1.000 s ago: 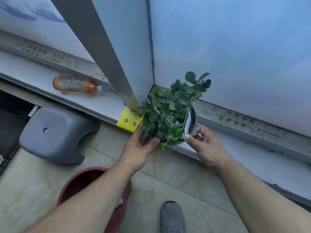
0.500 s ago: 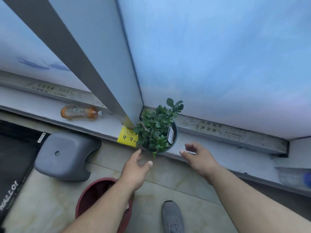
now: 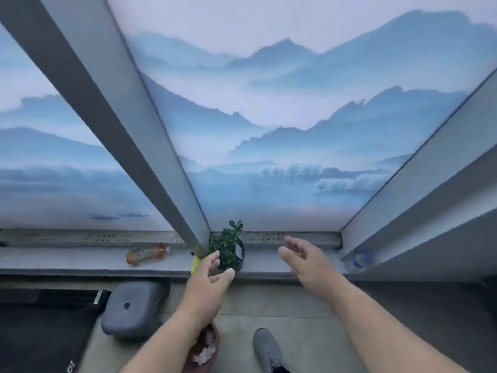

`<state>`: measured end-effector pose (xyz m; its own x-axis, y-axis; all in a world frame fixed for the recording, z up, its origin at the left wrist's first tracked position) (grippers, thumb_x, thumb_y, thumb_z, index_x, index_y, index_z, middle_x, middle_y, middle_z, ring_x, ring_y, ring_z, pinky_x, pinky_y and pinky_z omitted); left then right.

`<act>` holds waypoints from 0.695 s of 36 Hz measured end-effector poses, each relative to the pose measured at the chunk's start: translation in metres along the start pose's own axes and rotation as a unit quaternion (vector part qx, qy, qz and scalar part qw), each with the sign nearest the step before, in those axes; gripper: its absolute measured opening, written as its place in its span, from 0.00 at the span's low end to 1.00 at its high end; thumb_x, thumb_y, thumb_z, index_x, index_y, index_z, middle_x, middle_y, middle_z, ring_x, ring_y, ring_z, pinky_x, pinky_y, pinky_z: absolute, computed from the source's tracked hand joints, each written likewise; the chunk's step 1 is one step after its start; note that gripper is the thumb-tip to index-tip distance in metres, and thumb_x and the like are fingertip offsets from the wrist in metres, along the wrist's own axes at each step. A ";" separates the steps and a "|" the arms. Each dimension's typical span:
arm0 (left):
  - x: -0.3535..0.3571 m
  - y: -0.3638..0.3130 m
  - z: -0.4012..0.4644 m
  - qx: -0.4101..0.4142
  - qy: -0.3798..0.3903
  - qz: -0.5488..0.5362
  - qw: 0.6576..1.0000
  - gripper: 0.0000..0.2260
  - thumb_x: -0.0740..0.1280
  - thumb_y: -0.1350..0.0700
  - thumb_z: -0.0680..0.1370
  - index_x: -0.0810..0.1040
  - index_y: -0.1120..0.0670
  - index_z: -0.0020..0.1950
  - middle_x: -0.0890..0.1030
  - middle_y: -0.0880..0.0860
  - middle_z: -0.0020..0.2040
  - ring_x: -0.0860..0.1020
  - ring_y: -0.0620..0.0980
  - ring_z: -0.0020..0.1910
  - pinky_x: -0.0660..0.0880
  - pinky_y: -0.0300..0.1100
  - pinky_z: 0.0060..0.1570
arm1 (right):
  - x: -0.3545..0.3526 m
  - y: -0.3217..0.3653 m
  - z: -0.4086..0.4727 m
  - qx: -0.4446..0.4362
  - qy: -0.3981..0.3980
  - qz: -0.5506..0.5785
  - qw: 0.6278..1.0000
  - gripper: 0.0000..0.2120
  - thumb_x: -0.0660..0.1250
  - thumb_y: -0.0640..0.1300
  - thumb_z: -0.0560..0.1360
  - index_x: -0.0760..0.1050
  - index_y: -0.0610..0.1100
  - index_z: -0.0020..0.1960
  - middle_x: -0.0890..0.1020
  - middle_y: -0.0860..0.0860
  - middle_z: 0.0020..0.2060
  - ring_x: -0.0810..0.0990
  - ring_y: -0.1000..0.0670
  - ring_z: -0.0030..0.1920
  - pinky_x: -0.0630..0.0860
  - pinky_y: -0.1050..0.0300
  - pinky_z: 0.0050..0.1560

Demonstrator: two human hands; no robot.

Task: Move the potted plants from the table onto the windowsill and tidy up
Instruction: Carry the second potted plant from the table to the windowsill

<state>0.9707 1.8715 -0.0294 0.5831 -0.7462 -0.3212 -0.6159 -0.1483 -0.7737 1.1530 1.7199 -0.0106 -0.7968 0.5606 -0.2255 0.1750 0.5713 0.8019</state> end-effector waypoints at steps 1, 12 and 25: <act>-0.003 -0.017 -0.019 0.027 0.010 0.010 1.000 0.26 0.70 0.50 0.79 0.66 0.46 0.76 0.73 0.47 0.70 0.77 0.38 0.56 0.77 0.53 0.64 | -0.006 0.008 -0.024 -0.011 -0.015 0.007 1.000 0.27 0.68 0.54 0.80 0.68 0.47 0.76 0.75 0.56 0.69 0.74 0.54 0.70 0.71 0.46 0.74; 0.019 -0.139 -0.175 0.281 0.141 0.063 0.947 0.26 0.70 0.47 0.78 0.67 0.40 0.75 0.73 0.39 0.69 0.79 0.43 0.59 0.80 0.46 0.55 | -0.060 0.001 -0.274 -0.110 -0.247 0.177 0.946 0.26 0.68 0.57 0.79 0.70 0.48 0.74 0.77 0.55 0.68 0.78 0.55 0.65 0.76 0.48 0.69; 0.215 -0.115 -0.402 0.352 0.412 0.080 0.837 0.23 0.71 0.57 0.78 0.72 0.49 0.73 0.76 0.48 0.69 0.81 0.50 0.54 0.81 0.39 0.46 | -0.080 -0.162 -0.572 -0.069 -0.546 0.303 0.778 0.25 0.65 0.51 0.82 0.69 0.44 0.76 0.76 0.52 0.71 0.76 0.56 0.69 0.77 0.50 0.68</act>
<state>0.9542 1.4668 0.2098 -0.2191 -0.9568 -0.1909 -0.0174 0.1995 -0.9798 0.8574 1.2392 0.1940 0.3876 0.9200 -0.0575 0.2028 -0.0242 0.9789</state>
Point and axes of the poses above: each hand's wrist, its own z-axis towards the middle knuckle, its own x-axis out of the palm, y = z × x, the point moved 3 cm from there along z, towards the middle knuckle
